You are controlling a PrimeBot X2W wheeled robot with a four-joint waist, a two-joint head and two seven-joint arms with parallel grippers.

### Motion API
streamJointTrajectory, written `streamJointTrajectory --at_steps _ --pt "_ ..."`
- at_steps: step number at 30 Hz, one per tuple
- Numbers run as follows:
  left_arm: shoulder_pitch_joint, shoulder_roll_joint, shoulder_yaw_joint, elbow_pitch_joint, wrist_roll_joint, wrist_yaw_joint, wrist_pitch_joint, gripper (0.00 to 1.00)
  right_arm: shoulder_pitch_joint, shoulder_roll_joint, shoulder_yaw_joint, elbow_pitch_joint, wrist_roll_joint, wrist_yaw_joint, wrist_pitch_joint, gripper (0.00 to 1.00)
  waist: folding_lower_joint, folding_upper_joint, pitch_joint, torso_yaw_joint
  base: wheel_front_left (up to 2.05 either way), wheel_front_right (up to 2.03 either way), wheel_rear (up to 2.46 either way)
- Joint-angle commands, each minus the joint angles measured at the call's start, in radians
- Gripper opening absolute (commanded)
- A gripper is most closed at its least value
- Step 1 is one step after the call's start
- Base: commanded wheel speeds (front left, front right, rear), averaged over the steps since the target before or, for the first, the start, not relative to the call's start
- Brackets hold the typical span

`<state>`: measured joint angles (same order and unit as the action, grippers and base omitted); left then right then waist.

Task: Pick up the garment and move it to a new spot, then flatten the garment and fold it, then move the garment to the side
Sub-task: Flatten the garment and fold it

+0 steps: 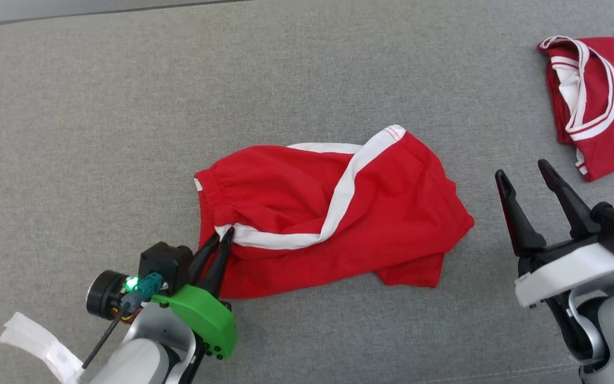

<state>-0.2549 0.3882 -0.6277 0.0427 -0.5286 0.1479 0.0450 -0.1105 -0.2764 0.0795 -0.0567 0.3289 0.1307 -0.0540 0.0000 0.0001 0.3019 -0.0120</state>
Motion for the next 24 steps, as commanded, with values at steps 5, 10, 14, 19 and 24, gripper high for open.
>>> streamJointTrajectory --at_steps 5,10,14,19,24 --pt "-0.071 -0.019 -0.007 -0.004 0.025 -0.015 -0.018 0.00 -0.129 -0.064 0.062 0.070 0.033 0.000 0.022 1.00 0.0000 -0.0001 0.084 0.062 0.00 0.00 0.00" --pt "-0.122 -0.051 -0.025 0.010 0.038 -0.032 -0.038 0.00 -0.250 -0.109 0.148 0.162 0.072 0.000 0.039 1.00 0.0000 -0.0001 0.137 0.113 0.00 0.00 0.00" --pt "-0.151 -0.079 -0.043 0.030 0.046 -0.044 -0.054 0.00 -0.340 -0.137 0.227 0.248 0.105 0.000 0.056 1.00 0.0000 -0.0001 0.159 0.142 0.00 0.00 0.00" --pt "-0.173 -0.107 -0.057 0.062 0.046 -0.058 -0.077 0.00 -0.448 -0.169 0.336 0.366 0.163 0.000 0.095 1.00 0.0000 -0.0001 0.163 0.163 0.00 0.00 0.00" --pt "-0.180 -0.116 -0.058 0.084 0.044 -0.060 -0.102 0.00 -0.500 -0.198 0.426 0.453 0.235 0.000 0.167 0.00 0.0000 -0.0001 0.153 0.172 0.00 0.00 0.00"
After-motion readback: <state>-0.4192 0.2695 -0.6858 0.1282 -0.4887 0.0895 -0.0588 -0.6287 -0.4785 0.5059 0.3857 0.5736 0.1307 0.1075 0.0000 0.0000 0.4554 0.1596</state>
